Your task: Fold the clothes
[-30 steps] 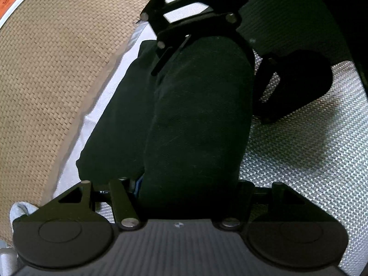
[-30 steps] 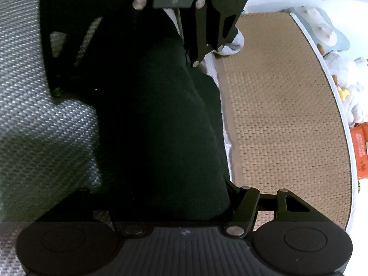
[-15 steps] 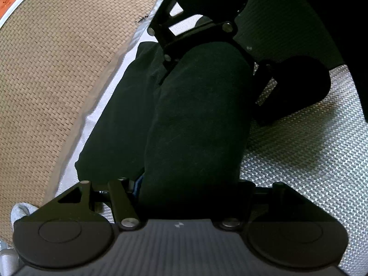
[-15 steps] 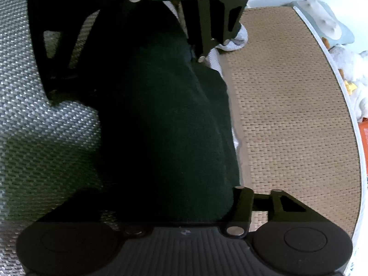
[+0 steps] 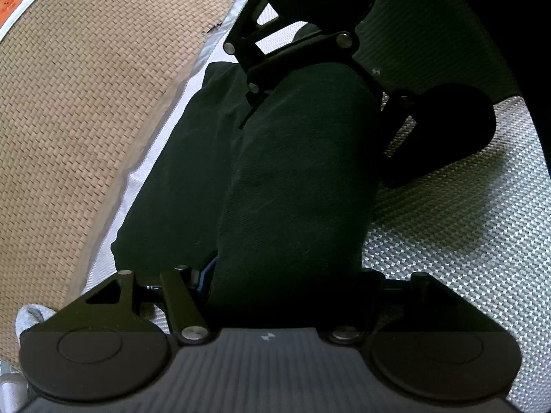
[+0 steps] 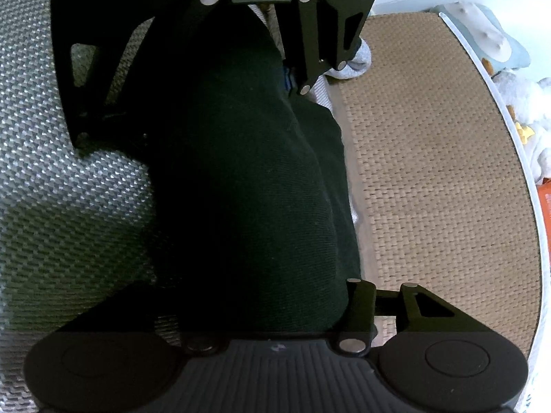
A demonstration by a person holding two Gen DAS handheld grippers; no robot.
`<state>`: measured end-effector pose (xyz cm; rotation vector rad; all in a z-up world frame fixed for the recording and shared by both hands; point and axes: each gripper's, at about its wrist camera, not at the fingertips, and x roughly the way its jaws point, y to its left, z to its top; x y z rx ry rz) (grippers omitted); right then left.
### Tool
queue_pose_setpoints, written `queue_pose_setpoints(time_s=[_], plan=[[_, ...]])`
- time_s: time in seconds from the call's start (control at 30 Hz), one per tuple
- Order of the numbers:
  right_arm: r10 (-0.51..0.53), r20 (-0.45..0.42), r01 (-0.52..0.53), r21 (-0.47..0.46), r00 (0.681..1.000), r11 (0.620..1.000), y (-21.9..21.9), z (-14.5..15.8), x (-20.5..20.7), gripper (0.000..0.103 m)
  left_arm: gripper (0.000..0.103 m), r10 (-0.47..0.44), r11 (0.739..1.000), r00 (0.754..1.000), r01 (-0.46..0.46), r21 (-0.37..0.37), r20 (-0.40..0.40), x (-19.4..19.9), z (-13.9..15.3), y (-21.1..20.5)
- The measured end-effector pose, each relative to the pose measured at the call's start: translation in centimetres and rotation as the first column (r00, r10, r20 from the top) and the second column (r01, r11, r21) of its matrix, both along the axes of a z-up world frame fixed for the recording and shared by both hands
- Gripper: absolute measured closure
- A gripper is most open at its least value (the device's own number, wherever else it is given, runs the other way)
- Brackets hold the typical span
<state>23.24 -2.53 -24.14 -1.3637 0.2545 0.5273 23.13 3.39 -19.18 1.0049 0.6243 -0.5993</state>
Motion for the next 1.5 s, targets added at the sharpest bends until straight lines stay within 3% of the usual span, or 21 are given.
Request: queue_pose_setpoints(time_s=[0.2, 0.4, 0.6, 0.9, 1.07, 1.23, 1.5], plan=[[0.008, 0.014, -0.008, -0.008, 1.0, 1.0, 0.1, 0.3, 0.7, 0.039, 0.036, 0.005, 1.0, 1.0, -0.005, 0.001, -0.004, 0.9, 0.1, -0.1], [0.013, 0.026, -0.013, 0.002, 1.0, 1.0, 0.4, 0.4, 2.2, 0.038, 0.035, 0.012, 1.0, 1.0, -0.012, -0.001, -0.004, 1.3, 0.0, -0.2], [-0.001, -0.008, 0.001, 0.036, 1.0, 0.999, 0.6, 0.6, 3.8, 0.051, 0.035, 0.016, 1.0, 1.0, -0.016, 0.003, 0.012, 1.3, -0.4, -0.5], [-0.002, -0.009, 0.002, 0.06, 1.0, 0.998, 0.2, 0.7, 4.3, 0.055, 0.036, 0.019, 1.0, 1.0, -0.02, 0.017, 0.014, 1.5, -0.7, -1.0], [0.007, -0.008, -0.007, 0.07, 1.0, 0.998, -0.5, -0.2, 1.7, 0.056, 0.039, 0.018, 1.0, 1.0, -0.019, 0.025, 0.012, 2.0, -0.4, -1.4], [0.018, 0.003, -0.018, 0.102, 1.0, 0.995, -0.8, -0.2, 1.4, 0.057, 0.041, 0.018, 0.998, 1.0, -0.019, 0.053, 0.02, 0.6, -0.5, -1.5], [0.026, -0.031, -0.024, 0.071, 0.999, 0.997, 0.3, 0.6, 0.0, 0.06, 0.045, 0.036, 0.995, 0.999, -0.036, 0.092, -0.001, -0.9, -0.1, -1.3]])
